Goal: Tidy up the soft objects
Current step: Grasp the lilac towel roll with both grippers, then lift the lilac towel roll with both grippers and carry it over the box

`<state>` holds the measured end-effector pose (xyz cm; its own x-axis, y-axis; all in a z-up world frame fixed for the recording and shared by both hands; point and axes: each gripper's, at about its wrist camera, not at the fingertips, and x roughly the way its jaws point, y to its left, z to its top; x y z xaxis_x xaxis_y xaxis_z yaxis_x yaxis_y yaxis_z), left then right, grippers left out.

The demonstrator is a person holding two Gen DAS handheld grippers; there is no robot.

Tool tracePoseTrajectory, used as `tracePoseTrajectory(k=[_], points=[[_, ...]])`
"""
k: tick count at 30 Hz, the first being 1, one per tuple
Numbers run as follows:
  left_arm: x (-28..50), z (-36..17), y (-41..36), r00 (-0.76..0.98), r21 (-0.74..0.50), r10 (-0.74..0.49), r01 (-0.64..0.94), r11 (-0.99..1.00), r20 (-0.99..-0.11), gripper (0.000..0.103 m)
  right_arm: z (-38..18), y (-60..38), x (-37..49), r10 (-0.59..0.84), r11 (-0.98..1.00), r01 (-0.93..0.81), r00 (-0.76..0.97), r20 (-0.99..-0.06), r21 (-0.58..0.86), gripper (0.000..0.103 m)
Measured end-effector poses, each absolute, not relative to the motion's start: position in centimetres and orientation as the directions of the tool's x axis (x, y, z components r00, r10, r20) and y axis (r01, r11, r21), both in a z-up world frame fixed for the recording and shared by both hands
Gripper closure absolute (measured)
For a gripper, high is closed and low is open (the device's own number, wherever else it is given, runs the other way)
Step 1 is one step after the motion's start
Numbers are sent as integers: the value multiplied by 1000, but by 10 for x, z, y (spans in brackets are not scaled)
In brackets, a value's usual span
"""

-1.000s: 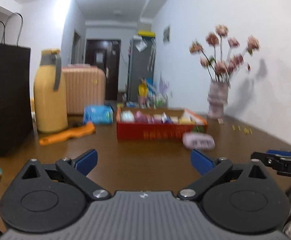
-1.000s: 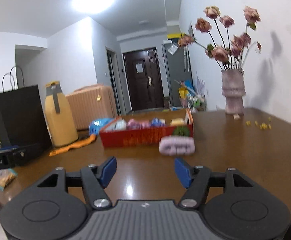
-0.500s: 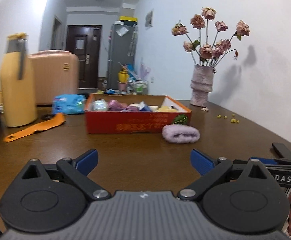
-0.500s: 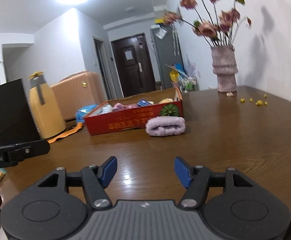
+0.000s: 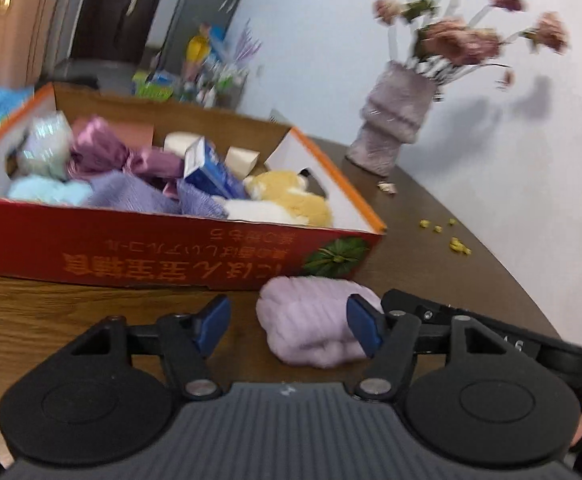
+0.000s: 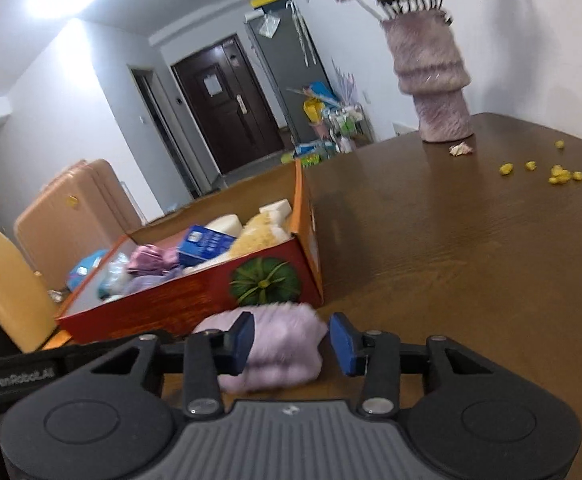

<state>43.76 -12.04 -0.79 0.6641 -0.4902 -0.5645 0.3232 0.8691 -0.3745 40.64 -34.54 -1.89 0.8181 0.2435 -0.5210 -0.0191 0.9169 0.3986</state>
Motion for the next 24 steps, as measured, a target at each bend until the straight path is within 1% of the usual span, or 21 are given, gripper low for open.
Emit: tracePoseTrajectory(k=[2,4,6,8,11,14,19,24], points=[[455,-17,-123,642,-414,-509,309,856,-573,47,-26,-346,423,251,911,-9,806,-536,413,62],[465,-24,-124,620,-454,-536,305,837,-573,60,-33,-346,434,249,914,-4,797,-550,407,64],[469,-30,-121,591,-500,-579,316,807,-561,70,-39,-347,438,260,904,1,793,-552,427,65],[468,-33,-120,590,-508,-587,320,800,-554,72,-44,-348,438,289,890,-12,788,-544,455,78],[465,-31,-117,588,-508,-586,317,801,-557,76,-43,-343,431,295,886,-20,795,-530,463,84],[444,-19,-113,609,-483,-578,337,808,-543,76,-34,-336,413,306,883,-41,804,-509,467,85],[375,5,-98,666,-416,-569,398,818,-482,76,-13,-313,352,312,895,-99,836,-452,434,85],[303,21,-73,691,-429,-575,402,809,-438,77,4,-296,288,347,889,-158,845,-408,430,86]])
